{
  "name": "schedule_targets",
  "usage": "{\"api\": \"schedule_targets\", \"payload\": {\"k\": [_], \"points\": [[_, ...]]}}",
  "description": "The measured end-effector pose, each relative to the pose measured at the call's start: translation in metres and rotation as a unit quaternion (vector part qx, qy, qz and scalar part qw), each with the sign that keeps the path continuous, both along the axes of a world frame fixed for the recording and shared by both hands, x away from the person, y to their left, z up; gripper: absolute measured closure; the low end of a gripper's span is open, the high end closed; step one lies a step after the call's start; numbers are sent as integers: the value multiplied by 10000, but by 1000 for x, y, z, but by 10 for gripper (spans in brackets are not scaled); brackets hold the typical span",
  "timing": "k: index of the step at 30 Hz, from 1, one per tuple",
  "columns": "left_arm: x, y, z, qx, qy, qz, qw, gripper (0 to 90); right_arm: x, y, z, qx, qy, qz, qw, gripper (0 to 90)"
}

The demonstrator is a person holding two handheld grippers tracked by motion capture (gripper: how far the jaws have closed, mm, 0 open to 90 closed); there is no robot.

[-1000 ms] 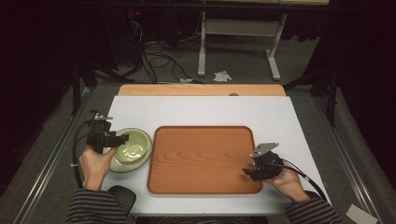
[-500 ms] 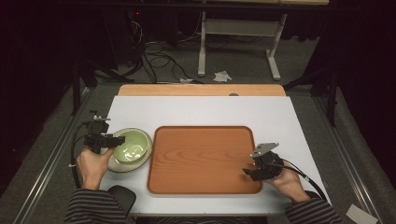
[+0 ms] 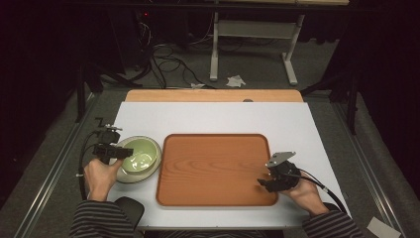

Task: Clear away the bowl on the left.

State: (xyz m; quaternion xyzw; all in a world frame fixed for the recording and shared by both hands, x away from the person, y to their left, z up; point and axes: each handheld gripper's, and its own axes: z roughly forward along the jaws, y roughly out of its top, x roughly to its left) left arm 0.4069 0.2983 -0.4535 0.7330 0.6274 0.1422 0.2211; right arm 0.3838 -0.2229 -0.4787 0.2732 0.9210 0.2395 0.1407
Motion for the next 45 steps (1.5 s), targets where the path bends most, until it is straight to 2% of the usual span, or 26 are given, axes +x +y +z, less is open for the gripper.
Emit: {"api": "schedule_targets", "payload": {"k": [3,5,18,25,32,41,45], "points": [[1,0,-2,18,56,9,10000,590,0,0,0,6,0,15,10000,392],[1,0,-3,116,95,26,9999,600,0,1,-1,13,5,13,10000,392],[4,4,-10,-47,322,79,9994,672,1,0,-1,0,9,8,10000,392],[5,6,-10,-74,365,96,9993,712,0,1,-1,-4,18,14,10000,392],[4,10,-13,-251,410,137,9988,745,0,1,0,18,11,-9,10000,392],[5,13,-15,-274,498,164,9983,797,0,1,0,6,-6,8,10000,393],[6,14,-17,-363,546,174,9977,818,0,0,1,16,-65,-15,10000,393]]}}
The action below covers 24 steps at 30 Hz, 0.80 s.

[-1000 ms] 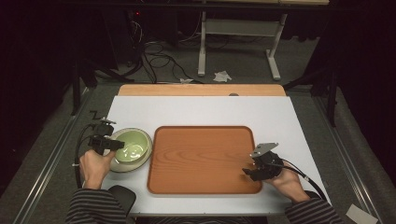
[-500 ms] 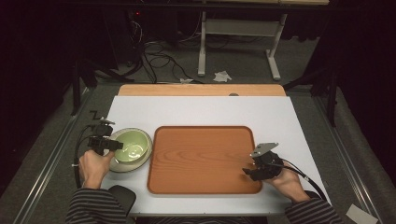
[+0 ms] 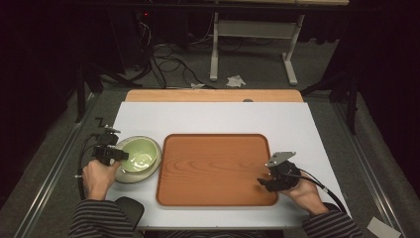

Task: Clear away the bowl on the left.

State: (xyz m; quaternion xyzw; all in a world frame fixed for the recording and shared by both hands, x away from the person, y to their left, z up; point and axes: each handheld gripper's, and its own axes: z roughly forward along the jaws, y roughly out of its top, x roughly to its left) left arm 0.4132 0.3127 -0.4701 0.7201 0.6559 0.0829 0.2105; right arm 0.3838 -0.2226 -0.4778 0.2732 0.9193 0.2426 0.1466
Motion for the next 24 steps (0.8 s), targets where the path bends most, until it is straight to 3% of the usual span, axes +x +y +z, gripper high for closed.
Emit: {"api": "schedule_targets", "payload": {"k": [14,24], "points": [[0,5,-1,-328,67,136,9993,839,0,1,0,-2,21,40,10000,394],[-1,3,3,-354,-41,76,9993,845,-1,1,0,20,2,31,10000,394]]}}
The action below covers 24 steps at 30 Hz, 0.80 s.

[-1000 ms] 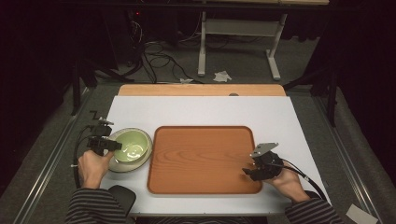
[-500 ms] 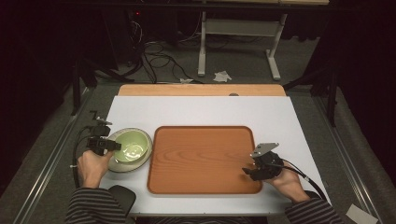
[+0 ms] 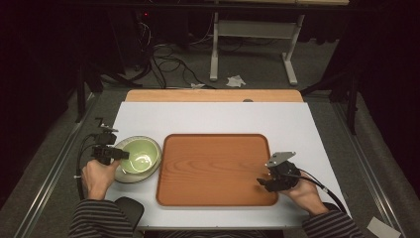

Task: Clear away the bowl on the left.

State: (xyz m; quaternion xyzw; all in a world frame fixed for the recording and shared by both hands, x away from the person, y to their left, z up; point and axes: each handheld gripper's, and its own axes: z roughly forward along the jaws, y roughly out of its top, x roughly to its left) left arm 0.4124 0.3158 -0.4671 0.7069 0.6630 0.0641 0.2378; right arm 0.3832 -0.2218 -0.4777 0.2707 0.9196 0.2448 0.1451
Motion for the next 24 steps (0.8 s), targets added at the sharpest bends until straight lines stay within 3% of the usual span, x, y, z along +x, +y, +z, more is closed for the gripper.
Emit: {"api": "schedule_targets", "payload": {"k": [12,24], "points": [[-2,-3,6,55,-124,-132,9998,842,0,0,0,4,-18,1,10000,394],[-7,-8,17,-109,-311,-219,9992,843,0,0,1,16,-42,34,10000,394]]}}
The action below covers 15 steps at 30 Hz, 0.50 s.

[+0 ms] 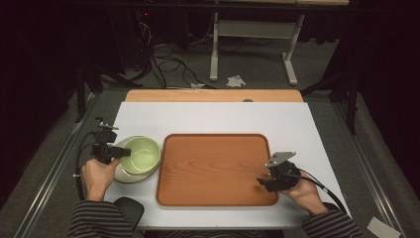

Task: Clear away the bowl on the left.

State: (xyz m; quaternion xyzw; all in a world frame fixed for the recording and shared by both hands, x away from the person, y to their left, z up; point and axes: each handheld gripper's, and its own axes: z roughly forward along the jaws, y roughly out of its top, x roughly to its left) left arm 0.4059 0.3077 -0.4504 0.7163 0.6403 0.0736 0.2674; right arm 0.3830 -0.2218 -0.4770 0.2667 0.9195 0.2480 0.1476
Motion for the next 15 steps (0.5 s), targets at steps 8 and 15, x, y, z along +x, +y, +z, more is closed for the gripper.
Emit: {"api": "schedule_targets", "payload": {"k": [8,15], "points": [[-1,-7,11,-64,-224,-139,9996,844,1,0,0,-24,26,-22,10000,394],[0,-18,17,-190,-319,-357,9987,844,1,0,0,-22,29,-26,10000,394]]}}
